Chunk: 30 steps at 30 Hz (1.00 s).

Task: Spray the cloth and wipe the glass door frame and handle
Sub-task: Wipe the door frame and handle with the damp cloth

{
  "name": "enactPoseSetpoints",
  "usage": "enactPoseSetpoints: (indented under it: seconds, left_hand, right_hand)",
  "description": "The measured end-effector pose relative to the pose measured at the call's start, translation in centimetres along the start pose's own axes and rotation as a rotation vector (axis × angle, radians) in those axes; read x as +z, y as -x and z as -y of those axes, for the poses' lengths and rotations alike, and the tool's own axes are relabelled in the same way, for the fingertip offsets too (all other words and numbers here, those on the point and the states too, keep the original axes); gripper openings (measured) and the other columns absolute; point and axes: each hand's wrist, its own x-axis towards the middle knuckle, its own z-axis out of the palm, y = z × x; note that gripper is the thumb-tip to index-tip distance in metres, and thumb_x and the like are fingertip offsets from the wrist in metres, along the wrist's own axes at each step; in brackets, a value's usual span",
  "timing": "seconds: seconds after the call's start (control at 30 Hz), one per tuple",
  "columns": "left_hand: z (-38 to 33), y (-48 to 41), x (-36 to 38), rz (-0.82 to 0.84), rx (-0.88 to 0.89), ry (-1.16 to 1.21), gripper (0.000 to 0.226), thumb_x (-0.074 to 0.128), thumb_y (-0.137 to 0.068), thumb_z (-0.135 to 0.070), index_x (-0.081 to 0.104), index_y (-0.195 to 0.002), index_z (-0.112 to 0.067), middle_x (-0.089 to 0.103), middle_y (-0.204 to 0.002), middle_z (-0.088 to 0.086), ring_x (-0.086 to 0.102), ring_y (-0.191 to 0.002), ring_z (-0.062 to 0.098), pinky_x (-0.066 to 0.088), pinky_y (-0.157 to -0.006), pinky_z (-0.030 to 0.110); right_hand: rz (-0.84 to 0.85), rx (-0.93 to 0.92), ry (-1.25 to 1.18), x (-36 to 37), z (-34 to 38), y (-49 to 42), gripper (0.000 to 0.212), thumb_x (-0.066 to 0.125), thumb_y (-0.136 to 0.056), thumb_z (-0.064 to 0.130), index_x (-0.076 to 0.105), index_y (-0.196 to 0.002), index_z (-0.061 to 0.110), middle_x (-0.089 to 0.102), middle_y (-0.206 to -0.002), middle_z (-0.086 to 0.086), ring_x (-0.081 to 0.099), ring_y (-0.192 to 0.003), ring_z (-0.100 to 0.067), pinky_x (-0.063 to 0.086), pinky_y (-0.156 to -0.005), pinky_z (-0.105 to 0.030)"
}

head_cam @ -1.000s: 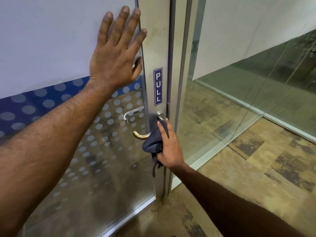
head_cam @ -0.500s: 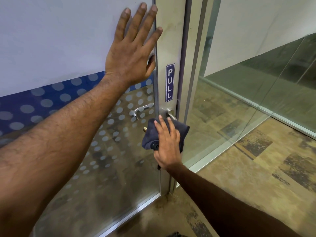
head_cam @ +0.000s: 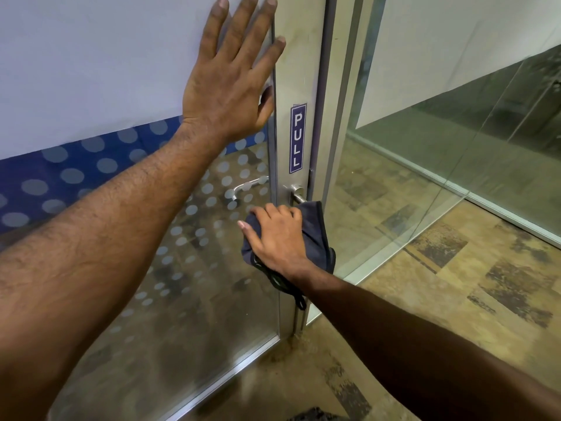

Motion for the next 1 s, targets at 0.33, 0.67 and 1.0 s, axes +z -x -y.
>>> enactPoseSetpoints:
  seconds: [0.33,0.67,1.0]
  left_hand:
    - [0.1,0.3,-0.3,-0.005,0.029,-0.027,0.065,0.035,-0.097,-0.046,0.029,-0.155,-0.018,0.009,-0.168,0.016,0.009,-0.155,0.036,0.006,-0.122,0.056]
    - [0.0,1.6,0.2,0.030,0.074,-0.048,0.068,0.037,-0.096,-0.050,0.028,-0.156,-0.019,0.008,-0.169,0.016,0.009,-0.155,0.036,0.009,-0.123,0.057]
    - [0.0,1.5,0.7,0.008,0.077,-0.034,0.065,0.035,-0.098,-0.050,0.030,-0.155,-0.018,0.006,-0.169,0.015,0.008,-0.155,0.036,0.006,-0.122,0.056]
  right_hand:
    - [0.183,-0.205,0.125,-1.0,-5.8,0.7,0.085,0.080,-0.070,0.042,0.044,-0.146,0.029,0.056,-0.135,-0.008,0.046,-0.131,-0.035,0.021,-0.109,-0.071]
    - [0.107,0.056,0.061,0.7,-3.5,1.3,0.068,0.074,-0.077,0.045,0.051,-0.135,0.021,0.052,-0.131,-0.013,0.042,-0.130,-0.035,0.029,-0.111,-0.065]
    - [0.151,-0.212,0.278,2.9,1.9,2.3,0.081,0.078,-0.077,0.031,0.040,-0.148,0.023,0.036,-0.154,-0.014,0.024,-0.141,-0.039,0.013,-0.114,-0.070]
